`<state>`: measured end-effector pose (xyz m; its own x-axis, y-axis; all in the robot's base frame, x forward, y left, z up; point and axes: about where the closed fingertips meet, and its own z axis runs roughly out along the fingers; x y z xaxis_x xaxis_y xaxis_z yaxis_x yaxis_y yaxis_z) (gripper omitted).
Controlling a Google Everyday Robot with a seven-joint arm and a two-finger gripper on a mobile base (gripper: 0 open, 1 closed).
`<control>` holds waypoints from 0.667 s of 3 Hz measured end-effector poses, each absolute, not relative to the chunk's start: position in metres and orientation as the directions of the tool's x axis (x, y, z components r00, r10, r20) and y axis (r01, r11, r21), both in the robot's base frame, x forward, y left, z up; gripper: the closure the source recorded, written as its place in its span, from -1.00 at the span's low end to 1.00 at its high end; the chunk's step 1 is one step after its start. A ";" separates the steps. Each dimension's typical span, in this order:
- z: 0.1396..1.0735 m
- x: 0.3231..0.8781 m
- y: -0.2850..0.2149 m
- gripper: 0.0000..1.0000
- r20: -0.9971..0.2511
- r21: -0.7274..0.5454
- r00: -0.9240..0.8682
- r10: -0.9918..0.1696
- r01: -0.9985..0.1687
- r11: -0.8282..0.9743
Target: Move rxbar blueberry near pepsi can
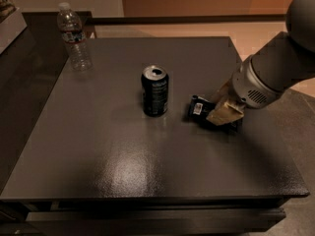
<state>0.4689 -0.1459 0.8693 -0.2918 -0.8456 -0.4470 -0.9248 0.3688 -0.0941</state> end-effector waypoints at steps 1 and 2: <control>0.869 0.484 -0.122 1.00 -0.451 -0.094 -0.249 -0.857 -0.942 0.323; 0.866 0.495 -0.103 1.00 -0.462 -0.085 -0.220 -0.859 -0.953 0.291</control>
Offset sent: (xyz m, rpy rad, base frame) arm 0.0405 0.0663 -0.0063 0.0407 0.0098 0.1265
